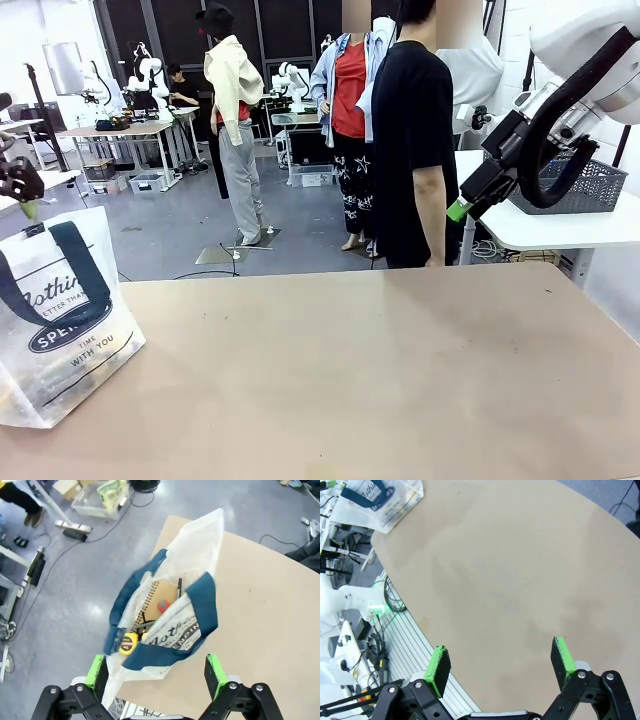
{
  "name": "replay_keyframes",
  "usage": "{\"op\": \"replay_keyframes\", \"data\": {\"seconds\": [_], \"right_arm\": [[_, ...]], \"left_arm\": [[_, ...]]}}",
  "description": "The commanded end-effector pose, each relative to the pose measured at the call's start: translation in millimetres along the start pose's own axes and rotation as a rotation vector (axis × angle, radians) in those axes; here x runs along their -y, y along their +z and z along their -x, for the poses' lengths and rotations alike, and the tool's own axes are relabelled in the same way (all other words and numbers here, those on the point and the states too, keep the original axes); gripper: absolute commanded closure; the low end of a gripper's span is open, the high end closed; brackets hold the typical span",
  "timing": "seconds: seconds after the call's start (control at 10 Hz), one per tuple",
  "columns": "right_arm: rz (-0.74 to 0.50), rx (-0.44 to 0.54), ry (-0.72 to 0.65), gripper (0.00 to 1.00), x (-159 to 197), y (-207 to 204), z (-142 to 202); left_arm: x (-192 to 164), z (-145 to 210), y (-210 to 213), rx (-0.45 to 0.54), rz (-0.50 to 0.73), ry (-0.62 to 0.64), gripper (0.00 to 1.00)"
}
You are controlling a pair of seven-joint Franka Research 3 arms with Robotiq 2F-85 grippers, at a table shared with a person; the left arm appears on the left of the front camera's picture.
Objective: Transfer purchased items from the store into the shopping bag.
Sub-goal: Move the Reusable shopping bag to the right side of the table.
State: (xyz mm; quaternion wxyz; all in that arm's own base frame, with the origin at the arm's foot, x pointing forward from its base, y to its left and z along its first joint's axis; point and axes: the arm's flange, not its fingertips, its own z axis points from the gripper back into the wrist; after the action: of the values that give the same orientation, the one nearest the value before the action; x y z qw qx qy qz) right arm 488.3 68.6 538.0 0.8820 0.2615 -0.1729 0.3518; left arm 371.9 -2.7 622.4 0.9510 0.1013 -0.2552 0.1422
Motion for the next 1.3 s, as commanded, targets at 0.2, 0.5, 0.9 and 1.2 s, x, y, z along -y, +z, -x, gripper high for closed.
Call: {"op": "replay_keyframes", "data": {"seconds": [0.2, 0.5, 0.9, 1.2], "right_arm": [[-0.007, -0.007, -0.015, 0.0, 0.1, 0.9, -4.0], [-0.007, -0.007, -0.015, 0.0, 0.1, 0.9, -4.0], [-0.007, -0.007, -0.015, 0.0, 0.1, 0.9, -4.0], [-0.007, -0.007, -0.015, 0.0, 0.1, 0.9, -4.0]], "left_arm": [[10.1, 2.8, 21.1, -0.009, 0.058, -0.066, 0.0], [40.4, 6.6, 35.8, -0.026, 0.343, -0.238, 0.0], [56.9, 10.9, 3.4, -0.024, 0.693, -0.449, 0.0], [67.1, 9.9, -15.2, 0.104, 0.836, -0.591, 0.0]]}}
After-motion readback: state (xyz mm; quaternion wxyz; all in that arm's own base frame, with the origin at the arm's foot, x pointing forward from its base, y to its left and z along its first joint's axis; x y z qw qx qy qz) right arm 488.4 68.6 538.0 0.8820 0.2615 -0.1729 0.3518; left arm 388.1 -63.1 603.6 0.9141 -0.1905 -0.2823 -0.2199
